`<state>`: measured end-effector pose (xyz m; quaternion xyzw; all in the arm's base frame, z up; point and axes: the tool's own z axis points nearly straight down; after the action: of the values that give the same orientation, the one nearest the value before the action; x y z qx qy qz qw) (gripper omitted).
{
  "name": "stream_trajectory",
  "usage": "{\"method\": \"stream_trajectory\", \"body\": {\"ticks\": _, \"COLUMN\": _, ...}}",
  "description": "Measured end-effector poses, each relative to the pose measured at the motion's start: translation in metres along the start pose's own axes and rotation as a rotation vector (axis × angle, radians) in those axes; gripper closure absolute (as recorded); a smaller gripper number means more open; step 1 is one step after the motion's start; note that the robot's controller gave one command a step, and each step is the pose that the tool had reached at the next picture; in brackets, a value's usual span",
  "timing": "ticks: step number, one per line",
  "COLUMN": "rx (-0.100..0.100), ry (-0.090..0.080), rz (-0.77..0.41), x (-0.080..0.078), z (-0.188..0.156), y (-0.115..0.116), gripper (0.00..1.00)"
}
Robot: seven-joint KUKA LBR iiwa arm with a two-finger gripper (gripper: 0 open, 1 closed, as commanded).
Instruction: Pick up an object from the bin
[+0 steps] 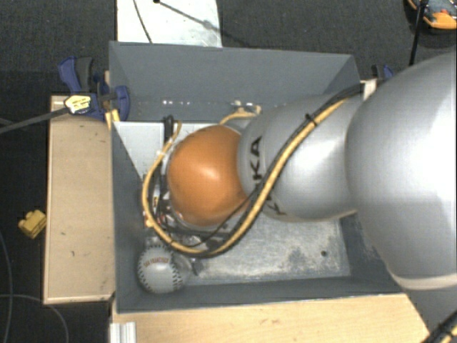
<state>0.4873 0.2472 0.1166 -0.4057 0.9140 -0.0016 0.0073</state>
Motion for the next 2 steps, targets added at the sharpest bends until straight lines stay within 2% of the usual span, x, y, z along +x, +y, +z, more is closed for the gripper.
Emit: {"method": "stream_trajectory", "body": {"ticks": 2, "rx": -0.008, "ry": 0.009, "rz": -0.001, "x": 0.0, "z": -0.037, "y": 0.002, "gripper": 1.0}}
